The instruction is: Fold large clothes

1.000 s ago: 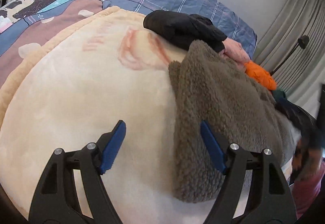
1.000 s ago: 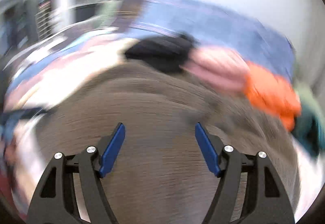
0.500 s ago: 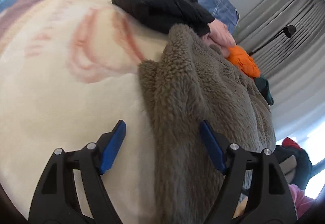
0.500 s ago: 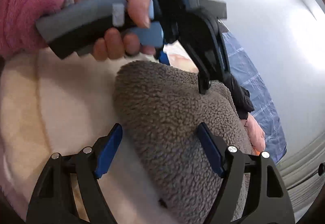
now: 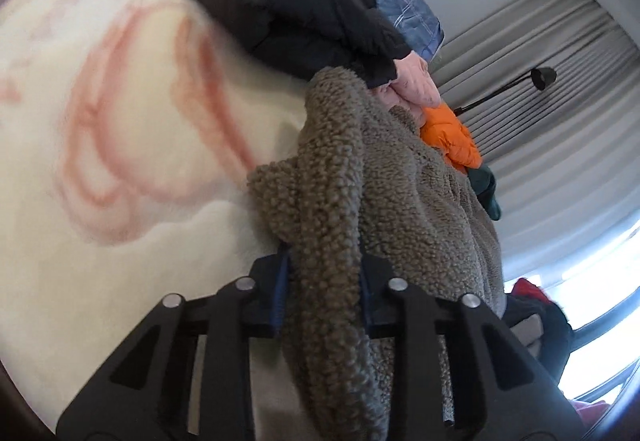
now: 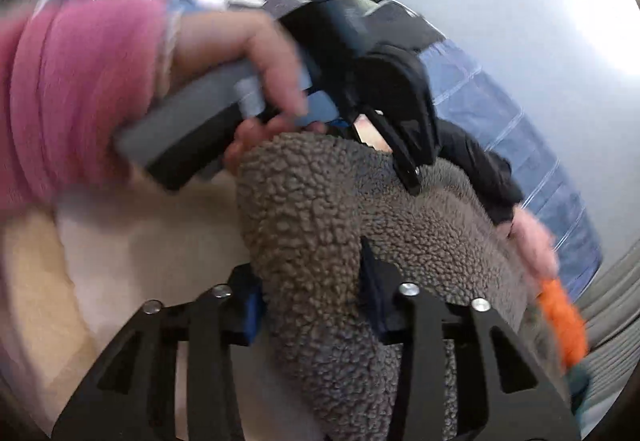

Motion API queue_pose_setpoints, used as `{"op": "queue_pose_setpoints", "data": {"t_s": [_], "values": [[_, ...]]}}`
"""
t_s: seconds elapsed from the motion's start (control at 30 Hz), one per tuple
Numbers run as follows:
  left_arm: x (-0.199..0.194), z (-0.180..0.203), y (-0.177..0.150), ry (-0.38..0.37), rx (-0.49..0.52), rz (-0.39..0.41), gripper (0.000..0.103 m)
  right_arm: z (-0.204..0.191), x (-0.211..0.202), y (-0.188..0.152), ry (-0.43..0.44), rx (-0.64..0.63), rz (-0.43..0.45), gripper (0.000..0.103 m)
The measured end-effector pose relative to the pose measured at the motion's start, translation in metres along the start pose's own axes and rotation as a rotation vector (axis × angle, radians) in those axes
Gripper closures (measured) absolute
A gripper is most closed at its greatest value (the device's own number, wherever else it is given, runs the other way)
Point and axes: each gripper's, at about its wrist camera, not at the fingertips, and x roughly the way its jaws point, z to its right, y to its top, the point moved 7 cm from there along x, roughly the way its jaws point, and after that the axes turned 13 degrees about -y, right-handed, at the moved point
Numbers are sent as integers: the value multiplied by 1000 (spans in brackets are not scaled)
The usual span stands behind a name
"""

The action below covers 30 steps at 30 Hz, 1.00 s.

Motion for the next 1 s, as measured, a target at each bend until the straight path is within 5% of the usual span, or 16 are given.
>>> {"op": "queue_pose_setpoints", "data": {"t_s": [0.23,0.4,0.7,1.0], "values": [[-21,88,28,-17,151,78,77,89,-51,18,72,360,89,67],[4,176,45,-13,289,77,77,154,-84,1,80,577,155,67],[113,311,36,59,519,-57,77,253,-135,-92,48,931,213,70],[257,387,-19,128,694,-245,77,315,-166,-220,-20,1228,191,71]]}}
